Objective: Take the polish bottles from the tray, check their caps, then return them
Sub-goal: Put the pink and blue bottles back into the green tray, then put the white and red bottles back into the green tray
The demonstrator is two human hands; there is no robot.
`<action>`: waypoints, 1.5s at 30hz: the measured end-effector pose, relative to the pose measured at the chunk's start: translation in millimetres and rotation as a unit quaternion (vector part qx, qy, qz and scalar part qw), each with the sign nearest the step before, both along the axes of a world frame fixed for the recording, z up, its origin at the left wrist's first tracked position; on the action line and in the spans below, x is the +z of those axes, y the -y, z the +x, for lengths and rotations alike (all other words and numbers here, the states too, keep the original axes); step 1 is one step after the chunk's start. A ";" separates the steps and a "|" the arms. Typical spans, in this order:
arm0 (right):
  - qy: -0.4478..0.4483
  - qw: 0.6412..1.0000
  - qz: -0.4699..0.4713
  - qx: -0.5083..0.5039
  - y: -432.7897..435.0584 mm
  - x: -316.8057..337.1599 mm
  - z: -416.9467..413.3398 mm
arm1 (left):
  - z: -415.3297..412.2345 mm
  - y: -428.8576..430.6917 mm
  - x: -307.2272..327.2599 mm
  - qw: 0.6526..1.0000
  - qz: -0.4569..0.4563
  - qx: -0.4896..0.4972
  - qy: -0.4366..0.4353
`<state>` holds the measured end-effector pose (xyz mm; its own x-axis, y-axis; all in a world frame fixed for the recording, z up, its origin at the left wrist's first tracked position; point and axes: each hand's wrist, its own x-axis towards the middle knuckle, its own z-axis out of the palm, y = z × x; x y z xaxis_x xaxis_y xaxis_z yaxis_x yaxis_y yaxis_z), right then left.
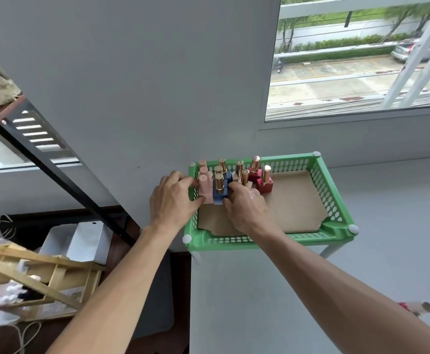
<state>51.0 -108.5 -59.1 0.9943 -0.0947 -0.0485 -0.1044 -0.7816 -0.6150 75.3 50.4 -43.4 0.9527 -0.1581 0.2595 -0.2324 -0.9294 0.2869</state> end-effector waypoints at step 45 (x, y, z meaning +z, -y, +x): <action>-0.127 0.991 -0.028 -0.037 294.7 -70.7 -233.0 | -222.2 243.7 -94.8 0.944 -0.067 -0.067 -0.317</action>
